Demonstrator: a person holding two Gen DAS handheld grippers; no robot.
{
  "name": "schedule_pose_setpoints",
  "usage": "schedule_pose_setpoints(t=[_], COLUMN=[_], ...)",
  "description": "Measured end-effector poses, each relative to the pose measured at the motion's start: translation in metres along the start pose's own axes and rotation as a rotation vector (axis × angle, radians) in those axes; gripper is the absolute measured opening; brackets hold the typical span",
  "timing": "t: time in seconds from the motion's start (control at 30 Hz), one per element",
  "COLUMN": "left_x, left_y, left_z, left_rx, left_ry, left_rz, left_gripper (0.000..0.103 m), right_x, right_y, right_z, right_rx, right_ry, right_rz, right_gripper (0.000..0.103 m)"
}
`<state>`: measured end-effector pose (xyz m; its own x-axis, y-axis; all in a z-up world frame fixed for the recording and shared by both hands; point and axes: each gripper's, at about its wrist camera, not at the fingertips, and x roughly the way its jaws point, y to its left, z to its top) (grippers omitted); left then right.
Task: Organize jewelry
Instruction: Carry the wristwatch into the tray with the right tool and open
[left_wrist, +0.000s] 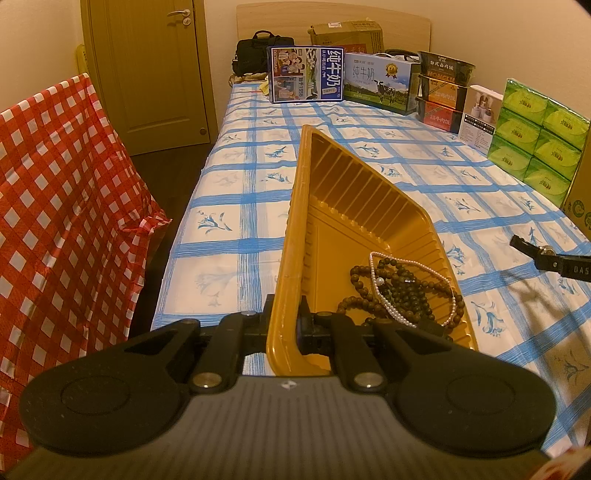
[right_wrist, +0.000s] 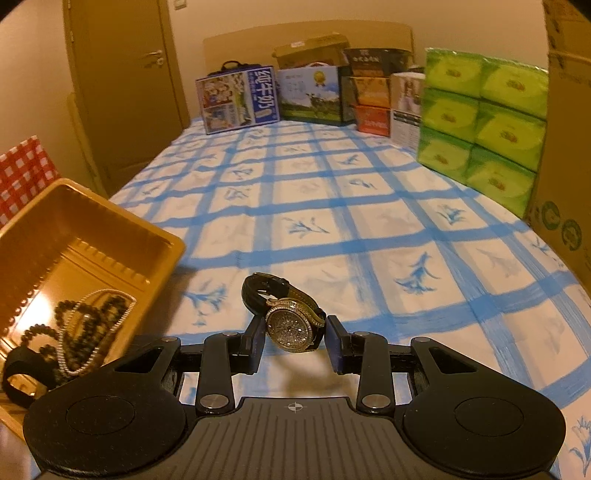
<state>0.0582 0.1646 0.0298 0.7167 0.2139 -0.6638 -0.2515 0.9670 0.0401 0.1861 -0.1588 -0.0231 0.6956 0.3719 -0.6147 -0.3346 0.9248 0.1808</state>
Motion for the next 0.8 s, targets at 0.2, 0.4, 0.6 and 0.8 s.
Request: schedule_pose_setpoints(t=[0.2, 0.4, 0.6, 0.8], left_x=[0.0, 0.0, 0.0, 0.0], left_y=[0.0, 0.0, 0.0, 0.0], left_z=[0.0, 0.0, 0.0, 0.0], left_rx=[0.002, 0.001, 0.001, 0.0], left_ry=[0.0, 0.0, 0.0, 0.0], left_rz=[0.0, 0.0, 0.0, 0.0], left_gripper=[0.008, 0.008, 0.008, 0.008], right_x=[-0.002, -0.003, 0.003, 0.01], right_y=[0.019, 0.042, 0.066, 0.094], right_z=[0.006, 0.015, 0.022, 0.026], right_rx=[-0.033, -0.073, -0.106, -0.148], right_ry=[-0.004, -0.015, -0.01, -0.003], right_rz=[0.046, 0.096, 0.152, 0.212], right_gripper=[0.035, 0.035, 0.035, 0.035])
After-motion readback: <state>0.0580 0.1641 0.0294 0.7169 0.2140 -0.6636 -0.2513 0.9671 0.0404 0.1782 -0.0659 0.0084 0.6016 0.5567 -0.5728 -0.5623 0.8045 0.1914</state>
